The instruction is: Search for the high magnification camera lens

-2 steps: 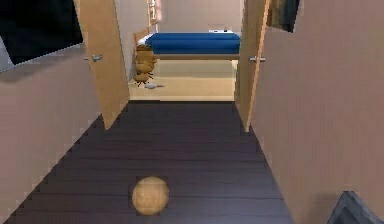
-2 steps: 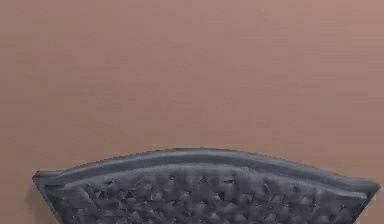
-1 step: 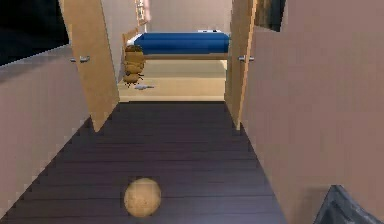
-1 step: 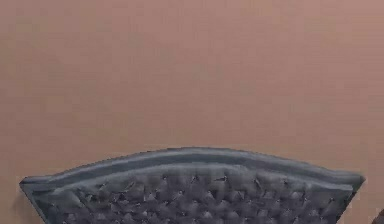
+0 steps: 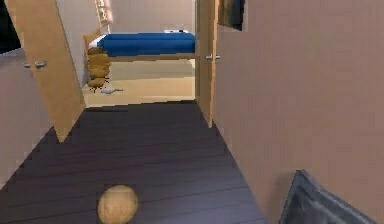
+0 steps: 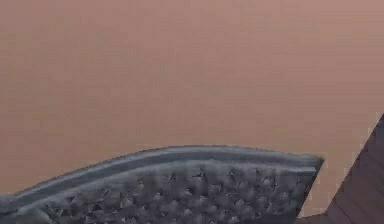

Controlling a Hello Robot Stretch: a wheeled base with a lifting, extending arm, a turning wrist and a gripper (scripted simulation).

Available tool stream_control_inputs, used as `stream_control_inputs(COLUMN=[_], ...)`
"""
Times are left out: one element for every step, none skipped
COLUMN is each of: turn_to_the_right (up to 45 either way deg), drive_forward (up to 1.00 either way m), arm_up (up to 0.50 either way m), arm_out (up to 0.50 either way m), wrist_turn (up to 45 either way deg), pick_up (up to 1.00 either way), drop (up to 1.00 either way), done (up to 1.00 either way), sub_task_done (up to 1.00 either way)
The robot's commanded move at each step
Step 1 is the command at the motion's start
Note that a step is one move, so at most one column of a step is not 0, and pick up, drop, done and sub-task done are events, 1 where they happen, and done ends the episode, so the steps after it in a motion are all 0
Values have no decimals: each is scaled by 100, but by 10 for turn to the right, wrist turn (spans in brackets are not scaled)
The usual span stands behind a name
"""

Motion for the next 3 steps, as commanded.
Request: stream_control_inputs(turn_to_the_right=[0, 0, -450], drive_forward=[75, 75, 0], arm_up=[0, 0, 0], arm_out=[0, 0, 0], wrist_turn=[0, 0, 0], pick_up=[0, 0, 0], drop=[0, 0, 0], done=[0, 0, 0], sub_task_done=[0, 0, 0])
